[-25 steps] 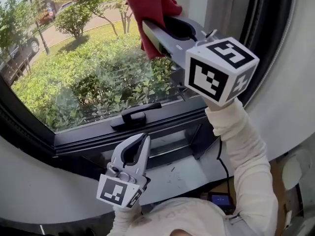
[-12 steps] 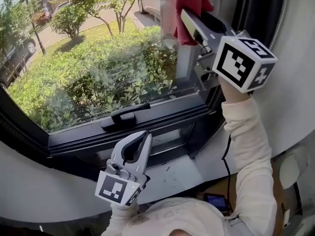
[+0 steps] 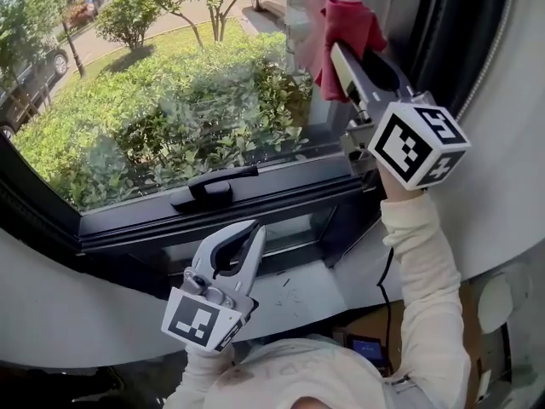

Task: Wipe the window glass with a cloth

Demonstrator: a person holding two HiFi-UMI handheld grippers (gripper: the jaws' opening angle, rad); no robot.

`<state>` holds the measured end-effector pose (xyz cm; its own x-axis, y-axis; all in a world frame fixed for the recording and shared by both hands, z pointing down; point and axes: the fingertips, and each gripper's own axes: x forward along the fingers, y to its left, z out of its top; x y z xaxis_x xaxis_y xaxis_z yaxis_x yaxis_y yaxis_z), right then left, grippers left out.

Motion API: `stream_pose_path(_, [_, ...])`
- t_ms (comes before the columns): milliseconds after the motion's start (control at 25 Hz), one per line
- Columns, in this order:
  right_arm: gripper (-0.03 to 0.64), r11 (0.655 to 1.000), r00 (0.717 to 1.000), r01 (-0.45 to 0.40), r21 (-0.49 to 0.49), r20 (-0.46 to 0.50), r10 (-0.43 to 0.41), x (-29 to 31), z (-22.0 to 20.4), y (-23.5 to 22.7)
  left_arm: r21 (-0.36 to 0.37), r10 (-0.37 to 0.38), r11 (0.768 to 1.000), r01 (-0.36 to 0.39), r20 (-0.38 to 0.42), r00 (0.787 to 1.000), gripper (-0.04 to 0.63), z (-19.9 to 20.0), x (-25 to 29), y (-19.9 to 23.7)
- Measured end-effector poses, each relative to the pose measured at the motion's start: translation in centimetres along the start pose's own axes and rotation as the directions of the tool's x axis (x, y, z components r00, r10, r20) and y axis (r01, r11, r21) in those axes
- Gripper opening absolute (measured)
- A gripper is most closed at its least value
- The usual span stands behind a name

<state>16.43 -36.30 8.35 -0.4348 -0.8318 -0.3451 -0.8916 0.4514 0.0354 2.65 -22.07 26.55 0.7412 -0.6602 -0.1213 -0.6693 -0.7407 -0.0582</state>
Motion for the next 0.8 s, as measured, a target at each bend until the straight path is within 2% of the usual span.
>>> stream_pose_path(160, [0.103, 1.000, 1.000, 0.000, 0.027, -0.020, 0.001, -1.1, -2.7, -0.2, 0.008, 0.000, 1.000, 0.000, -0.014, 1.000, 0.000, -0.3, -0.2, -0.3])
stream_pose_path(320, [0.103, 0.999, 1.000, 0.004, 0.046, -0.021, -0.003, -1.0, -3.1, 0.4, 0.005, 0.010, 1.000, -0.010, -0.024, 1.000, 0.000, -0.3, -0.7, -0.5])
stream_pose_path(800, [0.102, 0.992, 0.991, -0.124, 0.029, -0.044, 0.125, 2.9, -4.2, 11.2, 0.005, 0.071, 0.997, -0.071, -0.009, 0.997, 0.000, 0.3, -4.7, 1.3])
